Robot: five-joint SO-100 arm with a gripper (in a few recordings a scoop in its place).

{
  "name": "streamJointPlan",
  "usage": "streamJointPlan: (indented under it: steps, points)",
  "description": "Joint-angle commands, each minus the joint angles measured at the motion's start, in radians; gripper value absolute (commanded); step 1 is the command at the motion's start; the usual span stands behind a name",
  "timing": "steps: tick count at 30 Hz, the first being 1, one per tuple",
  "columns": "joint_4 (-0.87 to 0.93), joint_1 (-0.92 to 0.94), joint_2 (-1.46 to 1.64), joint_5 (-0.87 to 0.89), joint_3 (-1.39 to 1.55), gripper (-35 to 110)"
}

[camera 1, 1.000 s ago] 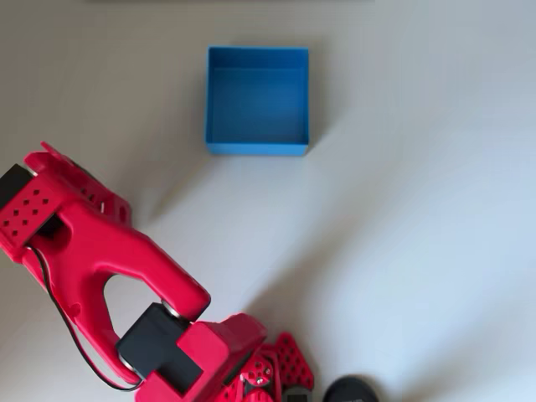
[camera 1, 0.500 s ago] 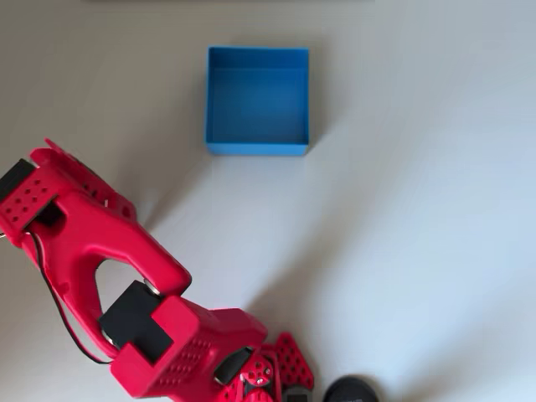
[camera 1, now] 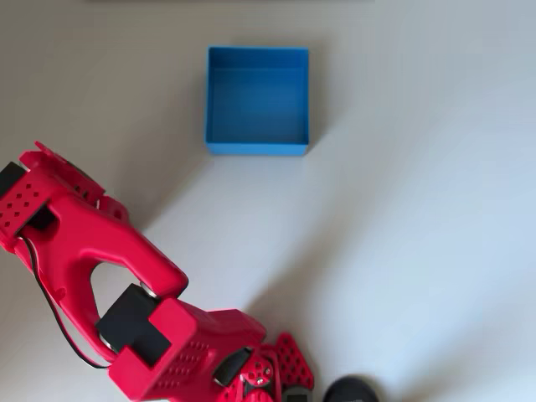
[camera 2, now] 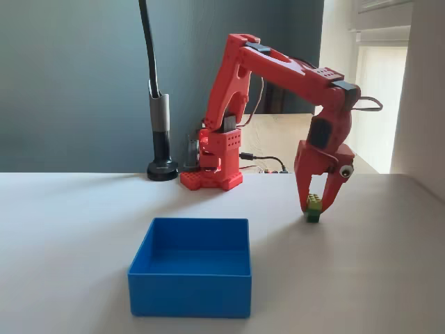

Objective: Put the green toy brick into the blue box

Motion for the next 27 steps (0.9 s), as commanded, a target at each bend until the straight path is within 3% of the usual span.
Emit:
streamJointPlan:
  steps: [1, 12, 27]
  points:
    - [0.005, -0.002, 0.043, 0.014, -0.071, 0]
    - [0.000, 0.031, 0.097, 0.094, -0.298, 0]
    - [-0.179, 0.238, 0.385, 0.146, -0.164, 0]
